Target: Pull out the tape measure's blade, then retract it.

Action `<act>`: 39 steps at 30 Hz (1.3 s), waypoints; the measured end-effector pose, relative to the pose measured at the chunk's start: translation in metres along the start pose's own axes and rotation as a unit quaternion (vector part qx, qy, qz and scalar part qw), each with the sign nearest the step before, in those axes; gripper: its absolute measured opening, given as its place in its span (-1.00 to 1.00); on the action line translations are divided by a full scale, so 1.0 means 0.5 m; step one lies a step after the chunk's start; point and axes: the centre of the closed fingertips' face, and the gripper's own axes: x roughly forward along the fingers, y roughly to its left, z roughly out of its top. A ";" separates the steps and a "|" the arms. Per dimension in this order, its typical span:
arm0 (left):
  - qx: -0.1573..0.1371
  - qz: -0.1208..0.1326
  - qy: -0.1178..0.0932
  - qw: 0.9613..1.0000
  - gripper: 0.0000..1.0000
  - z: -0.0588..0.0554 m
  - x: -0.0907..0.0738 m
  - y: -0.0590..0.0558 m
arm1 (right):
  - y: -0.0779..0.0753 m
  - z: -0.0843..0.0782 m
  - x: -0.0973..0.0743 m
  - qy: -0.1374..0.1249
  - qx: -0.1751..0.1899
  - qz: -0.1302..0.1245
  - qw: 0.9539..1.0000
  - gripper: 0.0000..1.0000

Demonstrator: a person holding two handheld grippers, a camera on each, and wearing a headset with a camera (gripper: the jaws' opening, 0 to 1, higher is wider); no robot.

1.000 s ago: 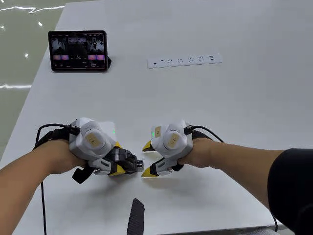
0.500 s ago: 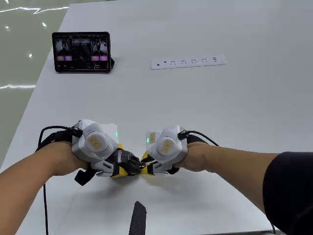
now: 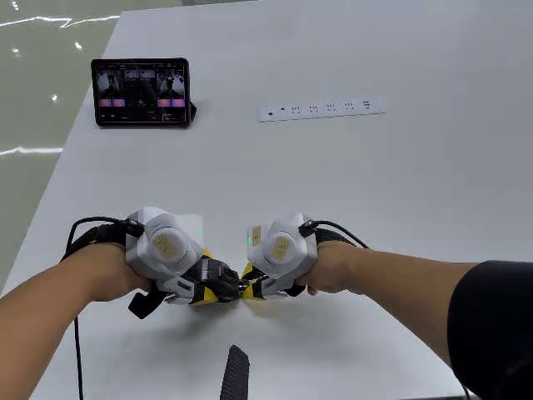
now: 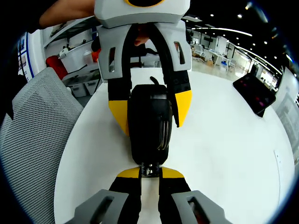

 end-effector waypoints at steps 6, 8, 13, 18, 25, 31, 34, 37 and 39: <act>0.003 0.000 0.002 1.000 -0.36 -0.001 0.001 -0.001 | 0.002 -0.002 0.000 0.001 0.003 0.001 1.000 -0.82; 0.001 0.000 0.002 1.000 -0.36 -0.001 0.001 -0.002 | 0.002 -0.002 0.000 0.001 0.006 0.001 1.000 -0.82; 0.003 0.002 0.002 1.000 -0.37 0.000 0.000 -0.001 | 0.002 -0.003 0.000 0.002 0.008 0.000 1.000 -0.82; 0.003 0.001 0.000 1.000 -0.37 -0.001 -0.001 -0.001 | -0.001 -0.012 -0.007 0.005 0.012 0.002 1.000 -0.82; 0.004 -0.001 0.000 1.000 -0.37 -0.002 -0.001 -0.002 | 0.000 -0.020 -0.014 0.007 0.017 0.004 1.000 -0.82; 0.004 -0.002 0.000 1.000 -0.37 -0.002 -0.001 -0.002 | 0.000 -0.026 -0.019 0.008 0.023 0.004 1.000 -0.82; 0.004 -0.002 0.000 1.000 -0.37 -0.002 -0.001 -0.002 | 0.001 -0.028 -0.021 0.009 0.025 0.003 1.000 -0.82; 0.004 -0.002 0.000 1.000 -0.37 -0.002 -0.001 -0.002 | 0.001 -0.032 -0.025 0.010 0.026 0.002 1.000 -0.82; 0.004 -0.001 0.000 1.000 -0.37 -0.002 -0.001 -0.002 | 0.001 -0.033 -0.027 0.011 0.027 0.002 1.000 -0.82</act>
